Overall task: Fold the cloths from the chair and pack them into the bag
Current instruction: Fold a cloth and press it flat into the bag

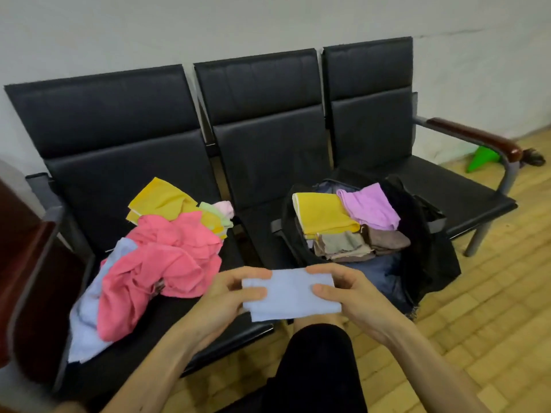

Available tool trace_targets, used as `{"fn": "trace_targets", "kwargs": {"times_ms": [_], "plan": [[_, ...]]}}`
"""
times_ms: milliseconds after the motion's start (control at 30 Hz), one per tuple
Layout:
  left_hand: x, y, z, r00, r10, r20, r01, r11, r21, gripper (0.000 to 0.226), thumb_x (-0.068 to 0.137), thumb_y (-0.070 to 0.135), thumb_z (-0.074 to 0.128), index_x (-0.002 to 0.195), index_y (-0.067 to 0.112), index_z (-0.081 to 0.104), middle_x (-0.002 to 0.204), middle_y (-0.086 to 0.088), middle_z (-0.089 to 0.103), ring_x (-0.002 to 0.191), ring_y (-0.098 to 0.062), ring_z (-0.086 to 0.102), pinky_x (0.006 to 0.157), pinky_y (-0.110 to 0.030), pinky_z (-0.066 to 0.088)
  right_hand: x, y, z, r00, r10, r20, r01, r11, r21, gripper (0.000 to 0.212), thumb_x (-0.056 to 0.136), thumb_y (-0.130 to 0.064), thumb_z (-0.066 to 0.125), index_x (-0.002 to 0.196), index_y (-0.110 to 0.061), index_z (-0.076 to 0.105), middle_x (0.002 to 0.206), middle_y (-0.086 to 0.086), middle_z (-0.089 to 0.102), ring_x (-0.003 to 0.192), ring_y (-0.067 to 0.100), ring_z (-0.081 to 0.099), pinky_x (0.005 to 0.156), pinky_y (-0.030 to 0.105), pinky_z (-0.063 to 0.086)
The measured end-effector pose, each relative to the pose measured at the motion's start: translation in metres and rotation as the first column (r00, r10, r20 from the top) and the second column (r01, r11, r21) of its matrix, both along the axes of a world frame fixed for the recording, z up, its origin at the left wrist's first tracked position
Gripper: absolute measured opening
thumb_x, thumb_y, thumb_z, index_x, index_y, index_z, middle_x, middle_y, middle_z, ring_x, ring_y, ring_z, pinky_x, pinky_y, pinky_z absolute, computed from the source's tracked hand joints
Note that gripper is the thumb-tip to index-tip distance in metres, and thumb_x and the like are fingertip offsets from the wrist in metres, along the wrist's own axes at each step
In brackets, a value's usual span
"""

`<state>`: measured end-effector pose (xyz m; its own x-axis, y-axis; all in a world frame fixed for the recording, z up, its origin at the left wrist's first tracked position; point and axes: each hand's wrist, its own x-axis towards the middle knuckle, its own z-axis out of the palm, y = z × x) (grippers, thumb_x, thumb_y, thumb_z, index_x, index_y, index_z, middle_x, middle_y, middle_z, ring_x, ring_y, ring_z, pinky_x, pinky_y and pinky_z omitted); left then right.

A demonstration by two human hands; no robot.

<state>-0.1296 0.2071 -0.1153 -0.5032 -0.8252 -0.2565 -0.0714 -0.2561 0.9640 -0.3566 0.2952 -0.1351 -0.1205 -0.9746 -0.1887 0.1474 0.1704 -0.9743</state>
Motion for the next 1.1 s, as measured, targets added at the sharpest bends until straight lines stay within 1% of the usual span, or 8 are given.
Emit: {"fn": "trace_targets", "kwargs": {"times_ms": [100,233,367,433,533,667,867,1100], "plan": [[-0.037,-0.013,-0.036,0.979,-0.071,0.190,0.091,0.991,-0.097,0.028,0.079,0.001,0.078,0.091,0.026,0.081,0.116,-0.003,0.070,0.102,-0.020,0.069,0.088,-0.037,0.058,-0.033,0.005,-0.033,0.992,-0.102,-0.069,0.104,0.994,0.024,0.025,0.079,-0.017,0.078,0.102,-0.025,0.077,0.110,0.006,0.073,0.100,0.024,0.070,0.081,0.035,0.058],[-0.094,-0.034,-0.070,0.944,-0.145,0.297,0.205,0.962,-0.182,0.028,0.084,0.009,0.078,0.088,0.037,0.078,0.119,0.006,0.061,0.112,-0.016,0.061,0.097,-0.039,0.053,-0.075,-0.004,-0.071,0.960,-0.221,-0.172,0.238,0.968,0.085,0.021,0.085,-0.006,0.075,0.101,-0.019,0.076,0.106,0.011,0.073,0.091,0.021,0.072,0.072,0.031,0.058],[-0.161,-0.078,-0.092,0.916,-0.113,0.384,0.253,0.907,-0.337,0.029,0.085,0.015,0.078,0.092,0.043,0.071,0.117,0.013,0.057,0.115,-0.013,0.056,0.100,-0.035,0.049,-0.130,-0.053,-0.083,0.870,-0.249,-0.426,0.299,0.953,0.054,0.017,0.086,-0.010,0.075,0.097,-0.023,0.074,0.107,0.005,0.070,0.091,0.018,0.070,0.080,0.036,0.059],[-0.191,-0.103,-0.100,0.920,-0.062,0.387,0.203,0.921,-0.333,0.026,0.085,0.015,0.077,0.098,0.038,0.073,0.123,0.006,0.060,0.111,-0.014,0.058,0.094,-0.032,0.052,-0.157,-0.085,-0.085,0.804,-0.210,-0.557,0.272,0.962,0.030,0.017,0.086,-0.013,0.075,0.099,-0.024,0.073,0.109,0.003,0.069,0.093,0.019,0.067,0.080,0.034,0.057],[-0.223,-0.131,-0.114,0.908,0.000,0.420,0.157,0.928,-0.339,0.025,0.089,0.011,0.073,0.113,0.018,0.073,0.121,0.002,0.058,0.098,-0.010,0.056,0.068,-0.005,0.045,-0.188,-0.131,-0.094,0.636,-0.141,-0.758,0.222,0.975,0.004,0.023,0.083,-0.012,0.076,0.106,-0.018,0.075,0.112,0.001,0.070,0.102,0.018,0.064,0.085,0.024,0.044],[-0.246,-0.154,-0.139,0.875,0.052,0.480,0.157,0.910,-0.385,0.027,0.090,0.012,0.071,0.117,0.012,0.070,0.128,-0.006,0.058,0.114,-0.019,0.057,0.081,-0.013,0.043,-0.206,-0.166,-0.108,0.559,-0.062,-0.827,0.201,0.978,0.062,0.024,0.085,-0.014,0.072,0.109,-0.016,0.075,0.117,0.009,0.068,0.109,0.025,0.064,0.098,0.035,0.047],[-0.254,-0.165,-0.165,0.839,0.026,0.543,0.218,0.900,-0.379,0.027,0.092,0.013,0.068,0.120,0.014,0.069,0.127,-0.003,0.052,0.120,-0.017,0.052,0.085,-0.005,0.030,-0.208,-0.179,-0.133,0.497,0.064,-0.866,0.190,0.965,0.180,0.027,0.091,-0.014,0.067,0.117,-0.013,0.071,0.121,0.014,0.055,0.111,0.036,0.059,0.095,0.036,0.045],[-0.244,-0.174,-0.160,0.805,-0.062,0.590,0.352,0.850,-0.392,0.030,0.096,0.021,0.065,0.125,0.020,0.065,0.132,0.002,0.047,0.121,-0.014,0.049,0.095,-0.017,0.035,-0.201,-0.180,-0.127,0.428,0.085,-0.900,0.224,0.955,0.196,0.031,0.093,-0.019,0.062,0.124,-0.016,0.066,0.126,0.014,0.052,0.111,0.037,0.058,0.092,0.037,0.043]]}}
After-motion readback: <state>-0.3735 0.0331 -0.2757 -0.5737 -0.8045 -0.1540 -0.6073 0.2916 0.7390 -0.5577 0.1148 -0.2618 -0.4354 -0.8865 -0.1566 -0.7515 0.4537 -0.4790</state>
